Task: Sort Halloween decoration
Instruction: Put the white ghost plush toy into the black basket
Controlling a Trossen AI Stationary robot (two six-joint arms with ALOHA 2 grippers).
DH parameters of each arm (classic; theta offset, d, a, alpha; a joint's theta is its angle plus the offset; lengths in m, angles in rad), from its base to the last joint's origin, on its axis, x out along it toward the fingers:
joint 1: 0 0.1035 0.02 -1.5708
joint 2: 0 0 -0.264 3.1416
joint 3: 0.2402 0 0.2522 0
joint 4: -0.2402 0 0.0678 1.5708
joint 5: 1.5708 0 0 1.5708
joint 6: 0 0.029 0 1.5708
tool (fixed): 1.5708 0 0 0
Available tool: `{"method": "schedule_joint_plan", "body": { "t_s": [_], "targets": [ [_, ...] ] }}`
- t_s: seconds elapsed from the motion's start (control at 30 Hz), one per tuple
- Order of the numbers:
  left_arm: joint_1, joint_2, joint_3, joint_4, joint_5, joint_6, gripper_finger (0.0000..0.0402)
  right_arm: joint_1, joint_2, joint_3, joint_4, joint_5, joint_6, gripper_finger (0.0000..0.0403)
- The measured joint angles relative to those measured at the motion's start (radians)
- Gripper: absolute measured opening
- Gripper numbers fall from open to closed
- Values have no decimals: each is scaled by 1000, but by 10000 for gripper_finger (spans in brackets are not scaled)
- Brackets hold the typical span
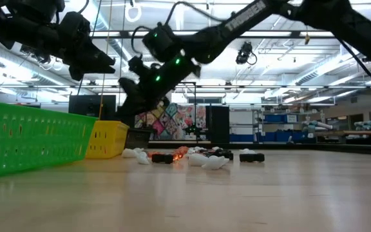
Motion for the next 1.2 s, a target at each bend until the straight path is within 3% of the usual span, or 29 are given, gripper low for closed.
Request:
{"method": "schedule_joint_plan", "body": {
  "t_s": [0.27, 0.53, 0.7, 0.87, 1.2],
  "targets": [
    [0, 0, 0, -39, 0, -5, 142, 26, -108, 1, -207, 63, -33, 160],
    [0, 0, 0, -80, 0, -5, 142, 109, -144, 1, -459, 306, -36, 160],
    [0, 0, 0, -81, 0, -14, 142, 128, -157, -39, -538, 327, 13, 160],
    [-22, 0, 0, -87, 0, -22, 142, 126, -240, -219, -458, 325, 65, 160],
    [-35, 0, 0, -48, -16, -15, 142, 63, -476, -659, -5, 257, 125, 160]
  ]
}}
